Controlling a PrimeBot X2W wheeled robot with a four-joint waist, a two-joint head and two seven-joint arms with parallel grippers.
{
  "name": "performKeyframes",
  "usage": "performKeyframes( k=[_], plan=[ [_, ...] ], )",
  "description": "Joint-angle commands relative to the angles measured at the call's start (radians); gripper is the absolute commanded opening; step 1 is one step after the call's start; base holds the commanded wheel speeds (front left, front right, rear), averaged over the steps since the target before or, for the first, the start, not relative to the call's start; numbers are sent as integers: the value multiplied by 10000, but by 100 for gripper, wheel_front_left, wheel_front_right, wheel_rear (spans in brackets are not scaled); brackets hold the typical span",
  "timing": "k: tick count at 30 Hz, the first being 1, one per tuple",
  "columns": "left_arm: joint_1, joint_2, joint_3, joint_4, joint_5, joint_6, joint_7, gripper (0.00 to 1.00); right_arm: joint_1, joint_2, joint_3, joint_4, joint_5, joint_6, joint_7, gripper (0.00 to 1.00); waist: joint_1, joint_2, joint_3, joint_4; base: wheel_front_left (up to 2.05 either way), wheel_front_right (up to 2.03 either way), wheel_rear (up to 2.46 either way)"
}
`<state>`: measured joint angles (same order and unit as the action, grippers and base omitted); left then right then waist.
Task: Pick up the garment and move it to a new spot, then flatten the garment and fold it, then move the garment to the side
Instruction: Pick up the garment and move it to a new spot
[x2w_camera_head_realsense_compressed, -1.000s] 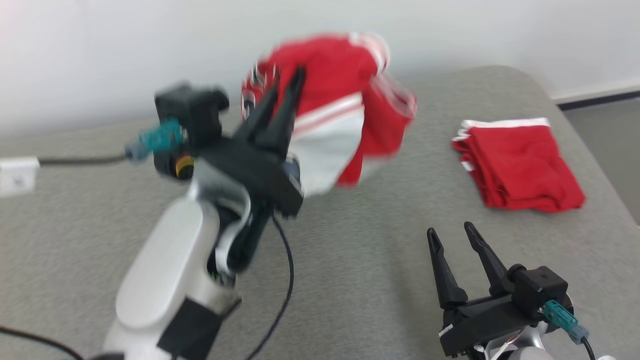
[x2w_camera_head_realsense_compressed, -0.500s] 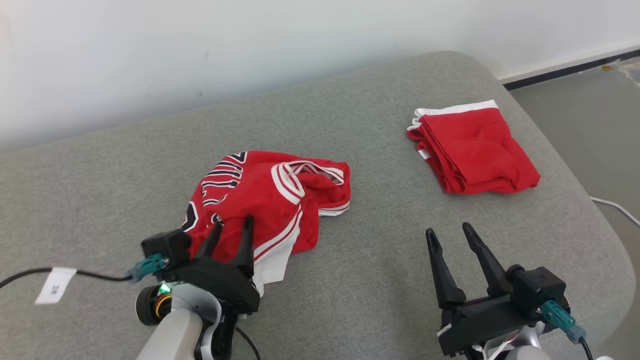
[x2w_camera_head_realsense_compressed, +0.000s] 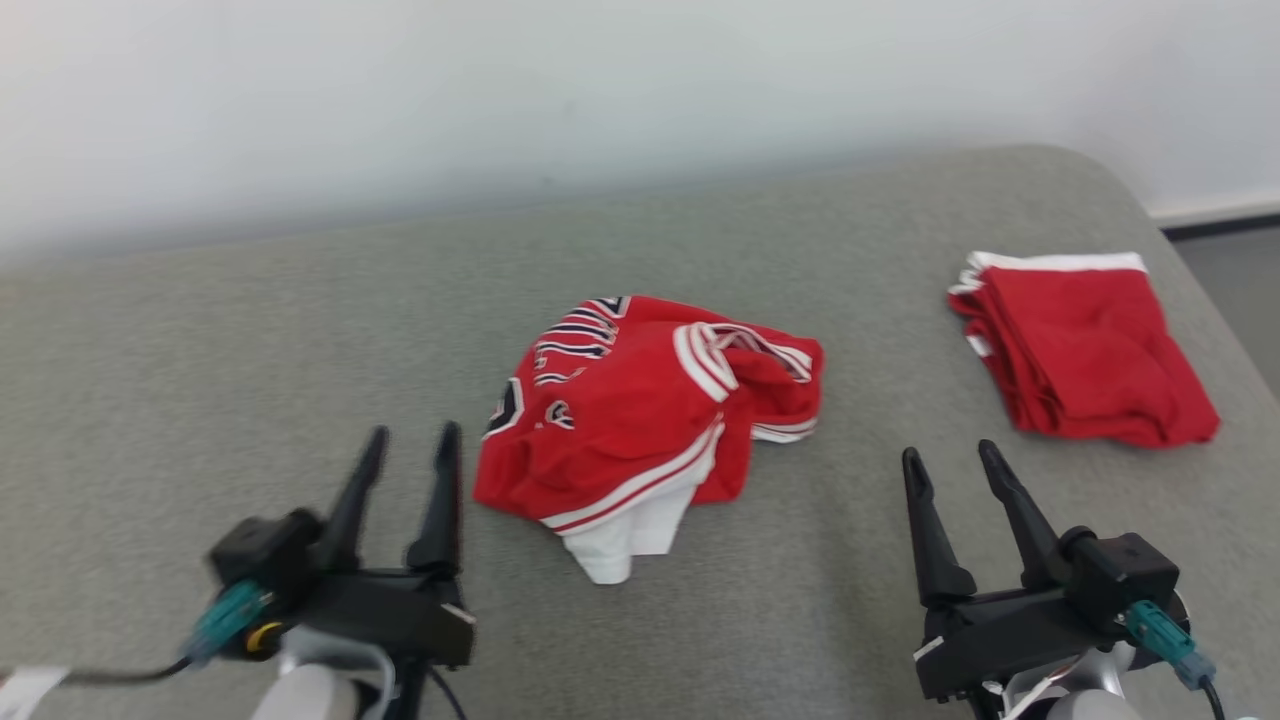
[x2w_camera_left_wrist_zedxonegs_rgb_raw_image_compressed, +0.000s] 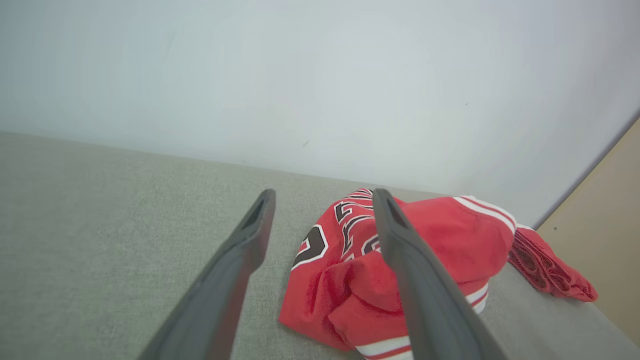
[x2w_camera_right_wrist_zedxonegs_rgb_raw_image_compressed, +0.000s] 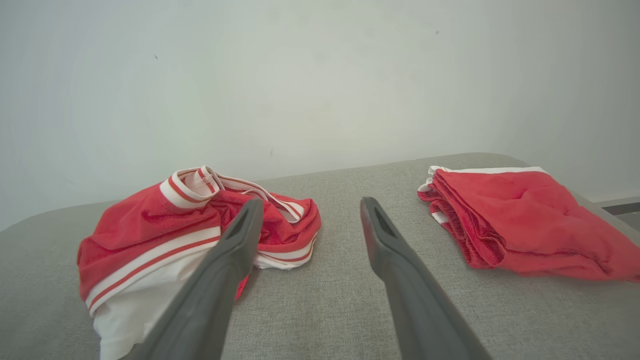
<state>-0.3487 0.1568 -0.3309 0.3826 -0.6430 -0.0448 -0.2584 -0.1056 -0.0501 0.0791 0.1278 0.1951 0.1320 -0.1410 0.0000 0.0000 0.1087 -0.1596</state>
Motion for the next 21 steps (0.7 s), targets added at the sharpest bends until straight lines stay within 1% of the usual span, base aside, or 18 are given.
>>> performKeyframes(
  k=[1, 3, 5, 6, 10, 13, 16, 21],
  plan=[
    [422, 113, 327, -602, 485, 41, -76, 100, 23, -1, -101, -8, -52, -25, -37, 100, 0, 0, -300, 661, 0, 0, 0],
    [1099, 61, 825, -1329, 982, 54, -62, 100, 116, -4, -271, 13, -77, -25, -90, 100, 0, 0, -390, 862, 0, 0, 0],
    [1749, -112, 1402, -2025, 1379, -23, -66, 100, 224, -3, -430, 57, -110, -25, -130, 100, 0, 0, -487, 1041, 0, 0, 0],
    [2337, -255, 1961, -2654, 1806, -92, -68, 100, 317, -3, -570, 119, -152, -25, -188, 100, 0, 0, -591, 1200, 0, 0, 0],
    [3581, -494, 2747, -3307, 2540, -342, -70, 100, 513, -4, -808, 399, -201, -25, -249, 100, 0, 0, -854, 1403, 0, 0, 0],
    [4307, -545, 3049, -3381, 2887, -538, -73, 100, 593, -2, -957, 642, -214, -25, -267, 100, 0, 0, -1007, 1517, 0, 0, 0],
    [4745, -413, 3144, -3297, 3242, -701, -72, 100, 730, -1, -1043, 847, -250, -25, -331, 100, 0, 0, -1083, 1608, 0, 0, 0],
    [5029, -452, 3298, -3277, 3304, -806, -72, 100, 935, -2, -1155, 1172, -480, -25, -465, 100, 0, 0, -1115, 1693, 0, 0, 0]
  ],
)
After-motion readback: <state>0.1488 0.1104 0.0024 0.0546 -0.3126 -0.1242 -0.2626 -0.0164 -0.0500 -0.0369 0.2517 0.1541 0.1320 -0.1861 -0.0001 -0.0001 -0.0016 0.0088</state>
